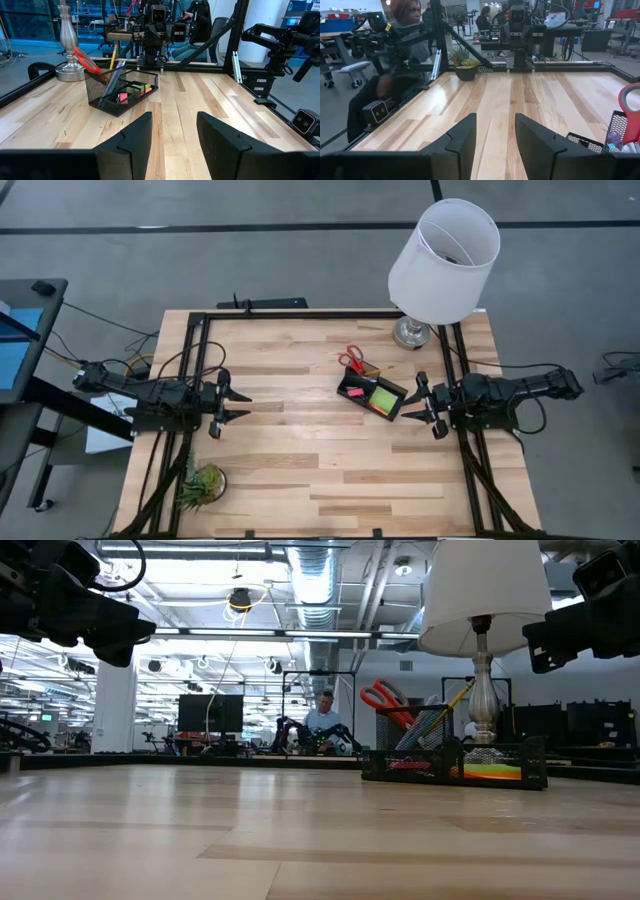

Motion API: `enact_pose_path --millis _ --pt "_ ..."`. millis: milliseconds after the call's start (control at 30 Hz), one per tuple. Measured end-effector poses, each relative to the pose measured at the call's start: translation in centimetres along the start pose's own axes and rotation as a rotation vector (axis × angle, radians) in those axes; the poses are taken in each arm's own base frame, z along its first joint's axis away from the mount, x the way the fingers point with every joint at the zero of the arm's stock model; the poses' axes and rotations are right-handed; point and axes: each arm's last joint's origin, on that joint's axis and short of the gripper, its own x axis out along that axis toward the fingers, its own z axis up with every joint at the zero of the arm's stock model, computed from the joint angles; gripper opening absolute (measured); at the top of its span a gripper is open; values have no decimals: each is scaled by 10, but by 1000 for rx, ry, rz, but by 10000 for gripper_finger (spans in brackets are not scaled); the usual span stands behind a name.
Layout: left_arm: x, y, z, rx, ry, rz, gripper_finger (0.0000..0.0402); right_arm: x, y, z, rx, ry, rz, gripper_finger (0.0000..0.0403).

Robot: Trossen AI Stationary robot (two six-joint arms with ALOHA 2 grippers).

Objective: Pick and place office supplies into organizer
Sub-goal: Return to Home Position

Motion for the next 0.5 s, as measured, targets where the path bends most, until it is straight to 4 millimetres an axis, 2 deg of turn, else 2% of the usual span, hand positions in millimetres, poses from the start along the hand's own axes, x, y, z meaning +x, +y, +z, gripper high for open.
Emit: enact_pose_path --millis 500 --pt "0 0 0 0 0 0 148 0 0 0 0 0 0 127"
